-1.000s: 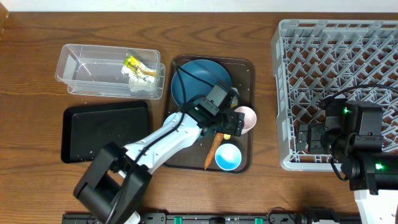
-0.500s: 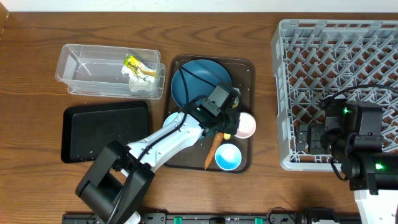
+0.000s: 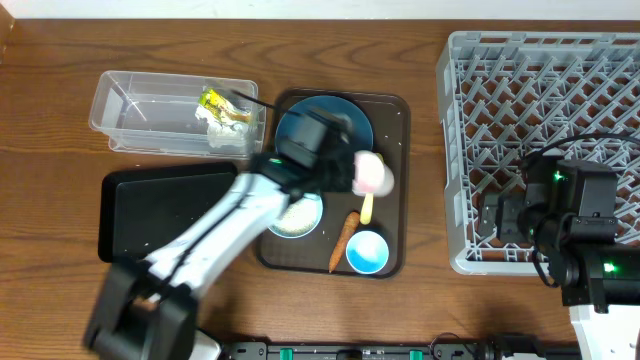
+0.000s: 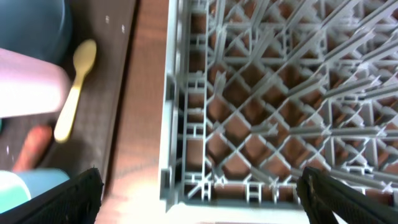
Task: Sort waste into correct bins and load items into the dishwasher rack
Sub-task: 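Grasp the pink cup on the tray with the left gripper, then lift the pink cup and pass it toward the right gripper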
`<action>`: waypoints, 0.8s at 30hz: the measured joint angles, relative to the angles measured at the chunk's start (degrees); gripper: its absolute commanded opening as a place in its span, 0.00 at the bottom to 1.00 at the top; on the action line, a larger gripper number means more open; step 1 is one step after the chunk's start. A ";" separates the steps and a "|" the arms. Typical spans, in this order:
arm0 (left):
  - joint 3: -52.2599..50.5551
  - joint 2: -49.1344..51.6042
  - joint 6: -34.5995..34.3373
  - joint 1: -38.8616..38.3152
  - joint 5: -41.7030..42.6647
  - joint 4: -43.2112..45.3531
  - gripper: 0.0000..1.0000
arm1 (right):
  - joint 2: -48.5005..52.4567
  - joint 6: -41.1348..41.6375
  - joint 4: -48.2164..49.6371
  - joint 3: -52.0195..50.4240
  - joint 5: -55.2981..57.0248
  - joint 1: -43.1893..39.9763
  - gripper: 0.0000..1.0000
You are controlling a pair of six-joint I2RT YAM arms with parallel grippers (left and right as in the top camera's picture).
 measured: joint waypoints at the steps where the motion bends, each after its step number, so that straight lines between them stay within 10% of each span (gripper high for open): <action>1: 0.00 -1.62 -0.52 1.99 1.70 0.04 0.06 | 0.02 0.31 0.79 0.02 -0.04 0.00 0.99; 16: 0.00 -3.87 1.97 17.90 46.82 -0.04 0.06 | 14.27 -25.00 4.70 0.11 -51.28 0.00 0.99; 24: 0.00 -3.87 5.99 17.53 54.90 -0.04 0.06 | 18.29 -40.70 5.31 0.11 -68.76 0.00 0.99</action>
